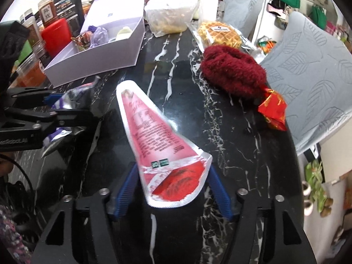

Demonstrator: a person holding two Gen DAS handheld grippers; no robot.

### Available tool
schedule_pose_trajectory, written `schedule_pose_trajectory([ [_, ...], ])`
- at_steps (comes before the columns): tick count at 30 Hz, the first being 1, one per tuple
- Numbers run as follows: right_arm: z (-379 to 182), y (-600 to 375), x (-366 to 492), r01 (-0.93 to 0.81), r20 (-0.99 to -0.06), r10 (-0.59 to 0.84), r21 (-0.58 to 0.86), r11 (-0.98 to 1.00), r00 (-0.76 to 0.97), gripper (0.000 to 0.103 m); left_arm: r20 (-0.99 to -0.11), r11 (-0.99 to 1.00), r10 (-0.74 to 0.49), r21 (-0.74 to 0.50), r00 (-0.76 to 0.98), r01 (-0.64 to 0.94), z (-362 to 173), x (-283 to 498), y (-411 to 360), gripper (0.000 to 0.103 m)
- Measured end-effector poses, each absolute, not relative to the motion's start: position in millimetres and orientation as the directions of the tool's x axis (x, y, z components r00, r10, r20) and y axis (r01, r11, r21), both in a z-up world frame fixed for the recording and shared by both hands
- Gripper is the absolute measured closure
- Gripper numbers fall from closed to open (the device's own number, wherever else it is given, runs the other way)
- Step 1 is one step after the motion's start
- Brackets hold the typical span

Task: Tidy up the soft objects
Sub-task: 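Grasp and lift the pink rose pouch with the right tool, then carry the GOZKI snack bag and pink rose pouch over the lavender box with both tools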

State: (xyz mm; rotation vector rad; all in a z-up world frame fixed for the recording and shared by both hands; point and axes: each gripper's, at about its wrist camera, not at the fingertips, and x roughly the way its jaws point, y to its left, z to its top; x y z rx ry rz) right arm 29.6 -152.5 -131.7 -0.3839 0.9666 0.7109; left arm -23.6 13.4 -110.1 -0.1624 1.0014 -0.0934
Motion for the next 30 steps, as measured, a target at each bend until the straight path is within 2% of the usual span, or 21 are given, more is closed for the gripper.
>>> schedule_pose_trajectory([
  [2, -132.1, -149.7, 31.6, -0.698, -0.853, 0.371, 0.010, 0.716, 0.368, 0.031, -0.826, 0.983, -0.151, -0.183, 0.543, -0.006, -108.3, -26.3, 17.8, 0.058],
  [6, -134.9, -140.3, 34.4, -0.711, -0.857, 0.361, -0.010, 0.703, 0.368, 0.021, -0.821, 0.984, -0.138, -0.178, 0.554, -0.020, -106.2, -31.9, 22.8, 0.058],
  [10, -135.4, -131.9, 38.0, -0.732, -0.859, 0.363, -0.021, 0.681, 0.362, 0.018, -0.817, 0.982, -0.141, -0.185, 0.559, -0.023, -105.1, -36.9, 26.0, 0.058],
  [14, -136.3, -123.7, 43.5, -0.750, -0.862, 0.354, -0.045, 0.660, 0.363, 0.008, -0.814, 0.982, -0.143, -0.188, 0.563, -0.022, -103.9, -39.6, 27.8, 0.058],
  [21, -138.7, -111.6, 45.1, -0.799, -0.857, 0.377, -0.067, 0.597, 0.353, 0.007, -0.811, 0.981, -0.144, -0.194, 0.567, -0.029, -102.8, -43.9, 31.7, 0.058],
  [22, -138.6, -112.2, 44.4, -0.804, -0.856, 0.388, -0.051, 0.592, 0.341, 0.010, -0.811, 0.980, -0.143, -0.194, 0.568, -0.031, -102.7, -44.7, 32.1, 0.058],
  [25, -135.2, -112.9, 39.6, -0.824, -0.848, 0.417, -0.039, 0.566, 0.327, 0.038, -0.811, 0.979, -0.143, -0.199, 0.568, -0.037, -102.9, -45.5, 34.1, 0.058],
  [26, -132.0, -113.7, 37.2, -0.832, -0.842, 0.429, -0.041, 0.554, 0.327, 0.075, -0.811, 0.978, -0.145, -0.203, 0.566, -0.039, -103.4, -45.3, 34.8, 0.058],
  [27, -131.1, -114.2, 37.5, -0.827, -0.842, 0.427, -0.040, 0.560, 0.329, 0.090, -0.812, 0.977, -0.149, -0.208, 0.564, -0.041, -104.1, -45.0, 35.4, 0.058],
  [30, -131.4, -114.9, 37.2, -0.818, -0.837, 0.424, -0.049, 0.573, 0.347, 0.093, -0.813, 0.975, -0.155, -0.217, 0.561, -0.047, -104.7, -43.8, 36.2, 0.058],
])
